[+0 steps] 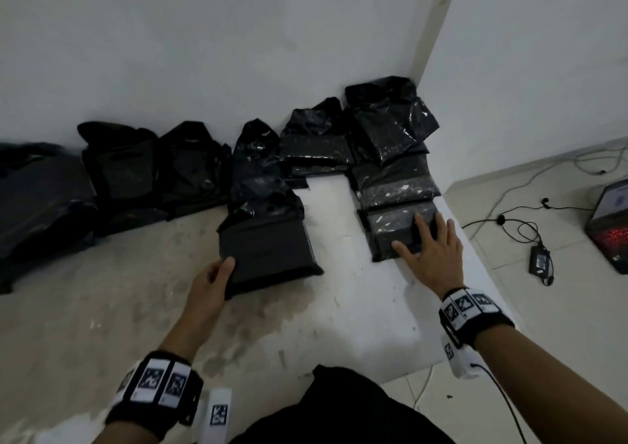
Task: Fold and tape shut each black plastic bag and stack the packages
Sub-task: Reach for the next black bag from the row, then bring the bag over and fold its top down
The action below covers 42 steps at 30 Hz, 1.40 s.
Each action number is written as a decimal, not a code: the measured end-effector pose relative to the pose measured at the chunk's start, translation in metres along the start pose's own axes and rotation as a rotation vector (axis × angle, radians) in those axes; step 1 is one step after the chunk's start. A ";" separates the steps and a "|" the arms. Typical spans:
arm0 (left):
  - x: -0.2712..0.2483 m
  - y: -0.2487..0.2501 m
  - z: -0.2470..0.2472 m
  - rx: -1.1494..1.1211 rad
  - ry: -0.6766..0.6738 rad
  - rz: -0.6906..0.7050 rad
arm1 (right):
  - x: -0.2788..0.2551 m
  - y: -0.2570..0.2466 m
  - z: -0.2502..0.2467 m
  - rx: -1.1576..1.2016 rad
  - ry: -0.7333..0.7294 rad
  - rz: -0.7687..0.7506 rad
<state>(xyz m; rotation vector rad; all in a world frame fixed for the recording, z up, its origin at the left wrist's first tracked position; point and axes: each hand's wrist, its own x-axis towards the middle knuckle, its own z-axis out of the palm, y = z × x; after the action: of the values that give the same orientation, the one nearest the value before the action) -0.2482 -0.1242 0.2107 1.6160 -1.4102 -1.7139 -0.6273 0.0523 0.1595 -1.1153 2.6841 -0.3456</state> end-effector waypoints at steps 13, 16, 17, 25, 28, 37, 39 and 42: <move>-0.069 -0.088 -0.054 0.224 -0.064 -0.046 | -0.072 -0.134 0.022 0.346 -0.360 -0.513; -0.061 -0.091 -0.069 0.491 -0.106 -0.008 | -0.086 -0.165 0.041 0.367 -0.479 -0.505; -0.058 -0.091 -0.072 0.564 -0.134 0.001 | -0.088 -0.172 0.046 0.355 -0.496 -0.498; -0.025 -0.071 -0.064 0.478 0.017 0.158 | -0.083 -0.189 0.053 0.210 -0.357 -0.584; -0.006 -0.066 -0.051 0.508 0.008 0.264 | -0.068 -0.205 0.050 0.113 -0.280 -0.719; 0.014 -0.072 -0.040 0.573 -0.001 0.320 | -0.031 -0.252 0.039 -0.460 -0.353 -0.867; 0.013 -0.073 -0.040 0.586 0.007 0.345 | -0.025 -0.252 0.036 -0.367 -0.352 -0.847; 0.013 -0.077 -0.041 0.622 0.004 0.388 | -0.013 -0.237 0.028 -0.159 -0.338 -0.698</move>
<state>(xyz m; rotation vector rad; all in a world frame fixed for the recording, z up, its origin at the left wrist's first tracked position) -0.1884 -0.1192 0.1463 1.4692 -2.2297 -1.1067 -0.4523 -0.1044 0.2047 -1.9420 1.9890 -0.0330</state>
